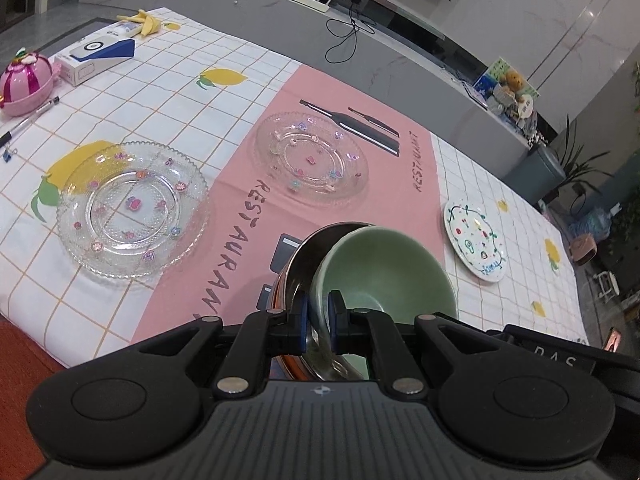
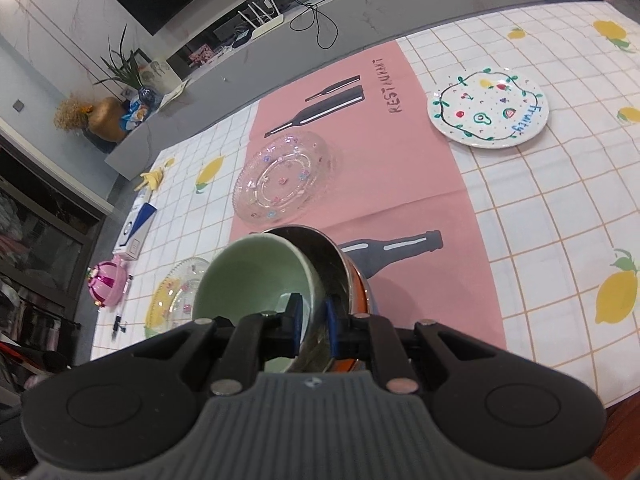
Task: Organize plates and bowls
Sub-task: 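Lift the green bowl with both grippers and carry it over the stacked bowls, then lower the green bowl into the blue bowl with both grippers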
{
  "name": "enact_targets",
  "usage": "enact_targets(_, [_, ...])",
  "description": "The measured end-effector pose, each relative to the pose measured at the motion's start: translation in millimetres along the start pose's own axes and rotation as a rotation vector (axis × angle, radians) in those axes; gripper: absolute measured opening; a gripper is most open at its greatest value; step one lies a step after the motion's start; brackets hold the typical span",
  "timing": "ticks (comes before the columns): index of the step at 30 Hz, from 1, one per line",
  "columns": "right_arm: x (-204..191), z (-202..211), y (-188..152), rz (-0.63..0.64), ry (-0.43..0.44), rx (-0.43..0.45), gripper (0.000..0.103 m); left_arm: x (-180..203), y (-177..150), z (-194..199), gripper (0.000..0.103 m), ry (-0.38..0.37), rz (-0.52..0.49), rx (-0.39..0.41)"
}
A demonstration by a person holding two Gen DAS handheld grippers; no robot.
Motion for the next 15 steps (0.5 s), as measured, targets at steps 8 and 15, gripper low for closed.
enact_targets(8, [-3.7, -7.2, -0.1, 0.045, -0.04, -0.004, 0.012, 5.1, 3.4, -3.9, 0.012, 0.036, -0.052, -0.023])
enact_targets(15, [-7.1, -10.1, -0.7, 0.067, -0.053, -0.006, 0.015, 7.7, 4.1, -5.3, 0.014, 0.038, -0.079, -0.032])
Point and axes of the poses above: each gripper's, at about its wrist camera, not at the fingertips, and z roughly against the way its jaws point, x to its right, y to its top, the point moved 6 cm from there along -z, roughly the way its jaws point, and after that the axes turned 1 degree about -z, right-handed, at the moved point
